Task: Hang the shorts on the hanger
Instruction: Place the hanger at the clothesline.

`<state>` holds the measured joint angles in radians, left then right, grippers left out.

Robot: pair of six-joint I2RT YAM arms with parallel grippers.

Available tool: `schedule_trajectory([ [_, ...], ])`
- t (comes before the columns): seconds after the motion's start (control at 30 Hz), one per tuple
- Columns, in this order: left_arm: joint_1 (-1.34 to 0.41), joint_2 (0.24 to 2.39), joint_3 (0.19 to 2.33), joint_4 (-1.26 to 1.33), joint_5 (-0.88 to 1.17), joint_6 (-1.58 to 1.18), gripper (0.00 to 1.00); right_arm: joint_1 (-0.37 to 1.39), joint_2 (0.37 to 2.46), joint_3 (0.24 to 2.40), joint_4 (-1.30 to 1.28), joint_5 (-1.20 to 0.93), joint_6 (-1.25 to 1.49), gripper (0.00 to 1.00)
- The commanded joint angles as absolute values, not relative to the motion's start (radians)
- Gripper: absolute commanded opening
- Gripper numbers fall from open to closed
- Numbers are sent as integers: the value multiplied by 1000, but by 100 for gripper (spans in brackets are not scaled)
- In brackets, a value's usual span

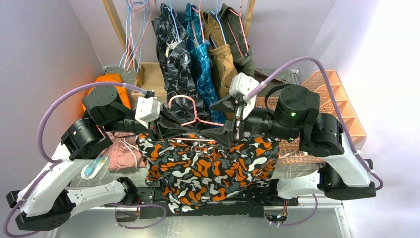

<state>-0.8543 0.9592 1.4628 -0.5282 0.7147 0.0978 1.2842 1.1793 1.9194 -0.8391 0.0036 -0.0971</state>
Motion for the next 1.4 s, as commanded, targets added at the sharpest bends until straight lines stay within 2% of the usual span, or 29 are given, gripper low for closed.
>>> schedule_trajectory([
  [0.0, -851, 955, 1478, -473, 761, 83, 7, 1286, 1238, 1977, -797, -15, -114, 72],
  [0.2, -850, 948, 1468, -489, 762, 91, 7, 1287, 1254, 1940, -768, -48, -74, 50],
  [0.33, -851, 946, 1462, -494, 762, 98, 7, 1287, 1258, 1931, -755, -64, -57, 41],
  [0.63, -851, 945, 1458, -495, 755, 102, 7, 1287, 1271, 1954, -744, -117, -23, 43],
  [0.7, -851, 943, 1457, -491, 756, 98, 7, 1287, 1279, 1958, -748, -128, -17, 40],
  [0.8, -851, 938, 1459, -488, 744, 95, 7, 1288, 1288, 1967, -756, -141, -10, 29],
  [0.93, -852, 931, 1456, -482, 741, 93, 7, 1287, 1292, 1970, -762, -147, -7, 2],
  [1.13, -851, 922, 1447, -475, 724, 80, 7, 1287, 1257, 1948, -728, -147, -9, 0],
  [1.17, -851, 920, 1447, -473, 709, 73, 9, 1286, 1251, 1941, -723, -137, -11, 0],
  [1.2, -851, 915, 1447, -475, 697, 71, 21, 1287, 1238, 1933, -712, -119, -14, 0],
  [1.3, -851, 893, 1458, -484, 654, 56, 83, 1287, 1186, 1875, -663, -41, -26, 0],
  [1.33, -851, 880, 1461, -485, 631, 47, 98, 1287, 1167, 1855, -645, -22, -30, 0],
  [1.37, -851, 862, 1464, -481, 605, 35, 100, 1287, 1148, 1840, -629, -6, -33, 0],
])
